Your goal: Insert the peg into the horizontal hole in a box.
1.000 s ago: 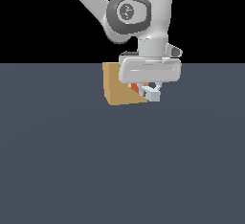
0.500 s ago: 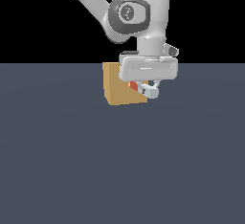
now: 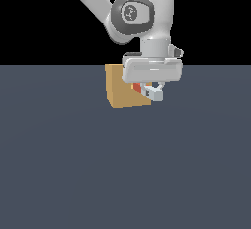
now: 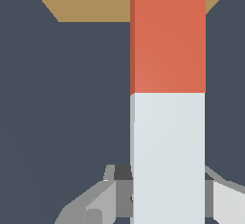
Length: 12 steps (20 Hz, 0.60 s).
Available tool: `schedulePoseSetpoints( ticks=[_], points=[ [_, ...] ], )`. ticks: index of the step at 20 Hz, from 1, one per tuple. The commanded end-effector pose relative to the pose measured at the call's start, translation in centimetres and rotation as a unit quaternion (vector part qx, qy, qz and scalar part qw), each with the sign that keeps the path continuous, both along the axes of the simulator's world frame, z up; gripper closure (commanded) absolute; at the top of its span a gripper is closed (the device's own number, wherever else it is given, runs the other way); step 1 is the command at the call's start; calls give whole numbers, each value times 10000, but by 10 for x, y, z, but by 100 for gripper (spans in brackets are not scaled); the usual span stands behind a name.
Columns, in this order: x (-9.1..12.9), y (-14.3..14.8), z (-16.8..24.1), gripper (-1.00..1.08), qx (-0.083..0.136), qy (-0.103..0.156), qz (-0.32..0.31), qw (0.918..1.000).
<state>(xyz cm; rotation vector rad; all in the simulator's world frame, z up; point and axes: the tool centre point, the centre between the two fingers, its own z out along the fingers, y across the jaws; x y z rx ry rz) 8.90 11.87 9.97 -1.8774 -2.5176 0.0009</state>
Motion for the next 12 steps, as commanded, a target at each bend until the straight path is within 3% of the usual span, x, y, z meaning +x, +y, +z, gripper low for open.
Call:
schedulePoseSetpoints(
  ticks=[1, 6, 12],
  points=[
    [0, 2, 1, 108, 1, -5, 1, 10000],
    [-7, 22, 1, 108, 2, -7, 2, 10000],
    [-23, 72, 1, 108, 3, -13, 3, 10000]
  ],
)
